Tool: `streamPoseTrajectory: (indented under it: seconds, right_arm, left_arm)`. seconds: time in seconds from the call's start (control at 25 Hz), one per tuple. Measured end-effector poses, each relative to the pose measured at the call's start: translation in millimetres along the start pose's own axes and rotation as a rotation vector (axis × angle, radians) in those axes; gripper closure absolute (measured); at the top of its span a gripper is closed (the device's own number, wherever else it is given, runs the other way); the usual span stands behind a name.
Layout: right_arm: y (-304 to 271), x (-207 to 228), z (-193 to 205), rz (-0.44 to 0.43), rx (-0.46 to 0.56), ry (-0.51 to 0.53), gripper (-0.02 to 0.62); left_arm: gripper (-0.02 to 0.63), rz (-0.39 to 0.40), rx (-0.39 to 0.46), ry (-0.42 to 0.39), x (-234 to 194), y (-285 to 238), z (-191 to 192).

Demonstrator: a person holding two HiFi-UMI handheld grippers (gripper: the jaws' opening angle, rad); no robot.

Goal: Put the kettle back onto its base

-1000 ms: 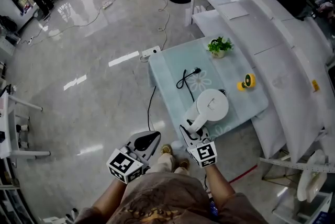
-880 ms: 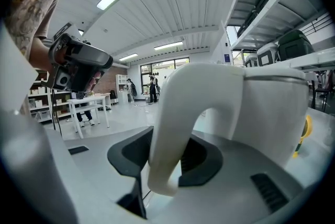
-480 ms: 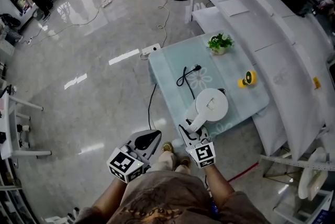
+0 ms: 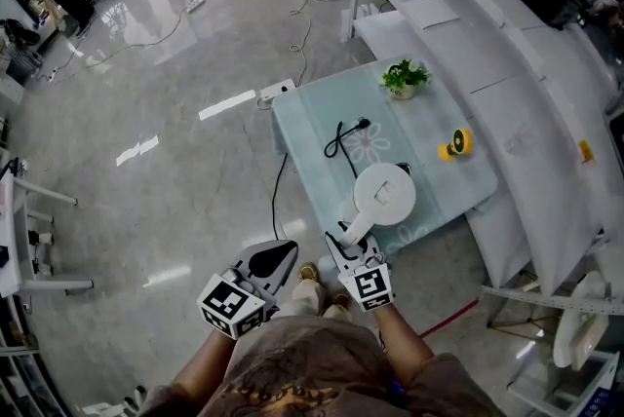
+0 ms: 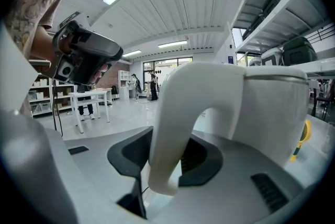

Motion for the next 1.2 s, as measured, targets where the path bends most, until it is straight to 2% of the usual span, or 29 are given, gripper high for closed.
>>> streamPoseTrajectory:
  seconds: [0.92, 1.2]
  right_arm:
    - [-2.3, -11.1, 6.0, 0.008, -0.029, 0.049, 0.451]
    - [2.2, -14.8, 22.5, 0.011, -0.057, 0.053, 0.449]
  left_arm:
    - [0.584, -0.018, 0.022, 0.018, 10.5, 20.5, 3.7]
    - [0.584, -0.021, 0.03, 0.023, 12.8, 24.7, 7.1]
Point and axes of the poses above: the fingertips, and each gripper's own axes: y backward along the fingers, x to its right, z out of its underside, the point moved 3 cm from there along y, backward along the fingers, and after that the axes turned 13 degrees about -z, right-handed, at the moved point
